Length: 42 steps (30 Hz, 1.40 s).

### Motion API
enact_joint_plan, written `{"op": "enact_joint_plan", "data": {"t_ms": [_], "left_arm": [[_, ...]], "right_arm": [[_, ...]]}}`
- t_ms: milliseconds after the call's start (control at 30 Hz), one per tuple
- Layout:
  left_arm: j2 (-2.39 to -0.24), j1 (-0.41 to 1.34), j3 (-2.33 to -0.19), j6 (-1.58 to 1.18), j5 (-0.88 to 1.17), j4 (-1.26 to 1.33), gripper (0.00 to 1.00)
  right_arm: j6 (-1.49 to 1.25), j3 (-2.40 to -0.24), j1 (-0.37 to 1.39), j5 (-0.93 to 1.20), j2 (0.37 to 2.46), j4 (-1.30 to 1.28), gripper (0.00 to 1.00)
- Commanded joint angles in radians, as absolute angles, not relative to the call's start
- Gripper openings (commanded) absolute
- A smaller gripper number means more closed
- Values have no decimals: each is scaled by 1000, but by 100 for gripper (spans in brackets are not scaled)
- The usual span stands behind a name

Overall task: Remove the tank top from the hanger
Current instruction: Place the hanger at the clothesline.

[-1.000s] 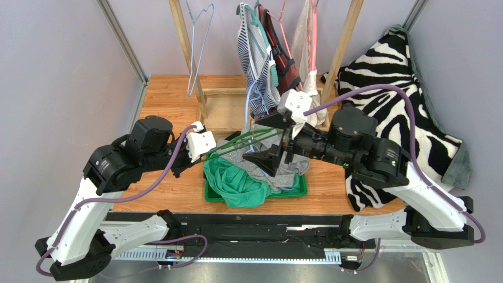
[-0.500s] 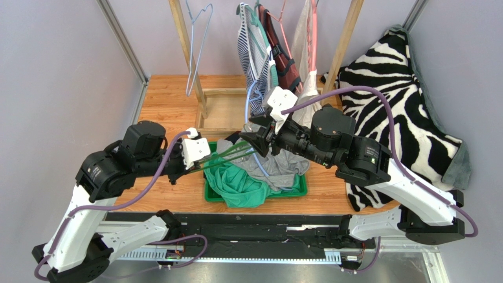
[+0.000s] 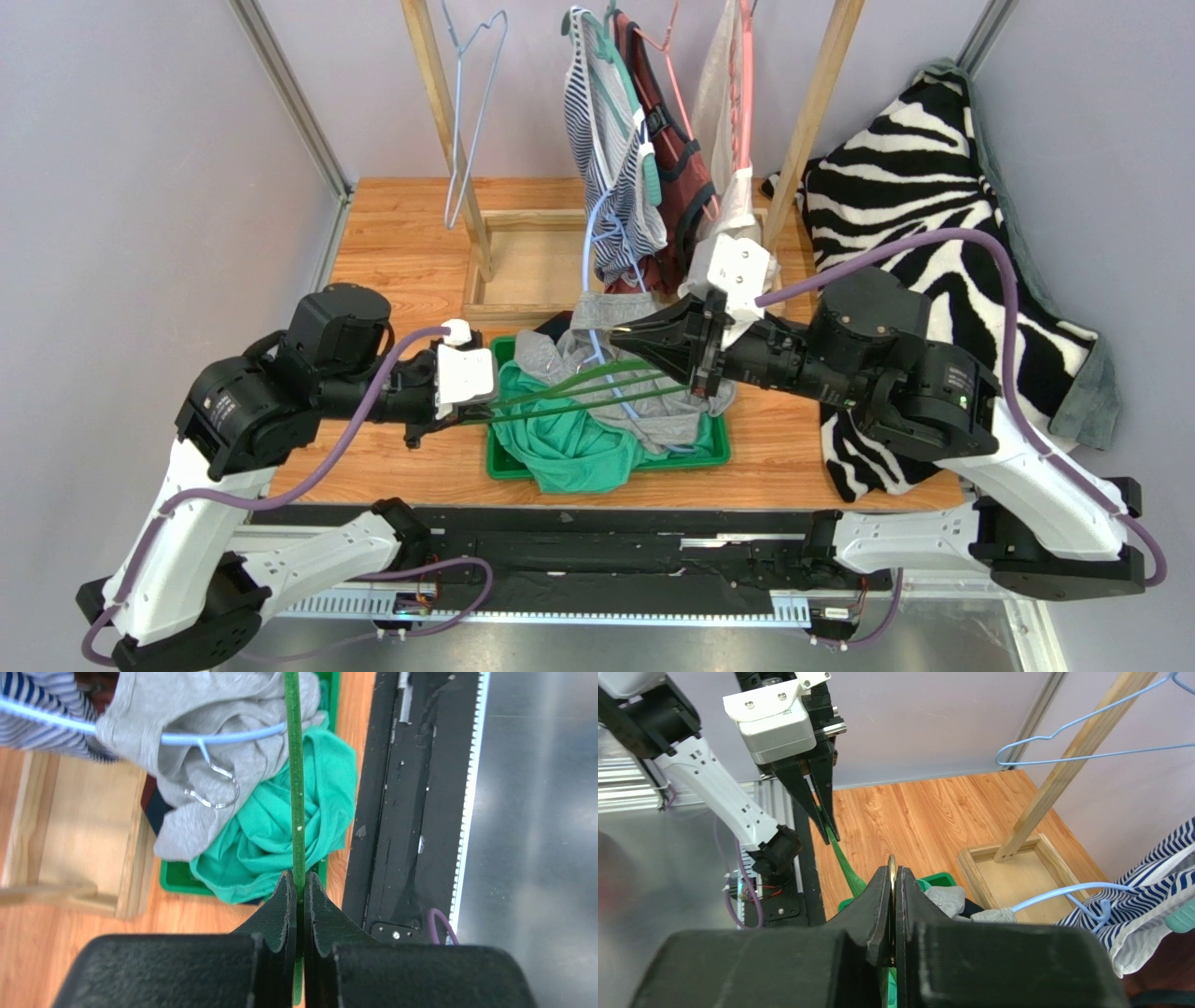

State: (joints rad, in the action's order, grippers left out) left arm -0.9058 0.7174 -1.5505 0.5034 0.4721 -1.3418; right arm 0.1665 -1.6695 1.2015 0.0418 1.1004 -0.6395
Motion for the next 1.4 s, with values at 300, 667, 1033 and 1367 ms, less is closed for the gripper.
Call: {"op": "enact_joint_plan", "data": {"t_ms": [300, 667, 1033, 1367], "left_arm": [[-841, 687, -1637, 514, 497, -1531, 0], [-764, 571, -1606, 232, 36, -1284, 0], [-948, 541, -1745, 6, -290, -1129, 0], [-1149, 541, -1894, -52, -390, -971, 0]], "right_arm": [[258, -1770, 1086, -184, 1069, -603, 95], [226, -1749, 1088, -184, 891, -586, 100], [173, -1667, 1088, -178, 828, -615, 100], [156, -1617, 1088, -179, 815, -604, 100]]}}
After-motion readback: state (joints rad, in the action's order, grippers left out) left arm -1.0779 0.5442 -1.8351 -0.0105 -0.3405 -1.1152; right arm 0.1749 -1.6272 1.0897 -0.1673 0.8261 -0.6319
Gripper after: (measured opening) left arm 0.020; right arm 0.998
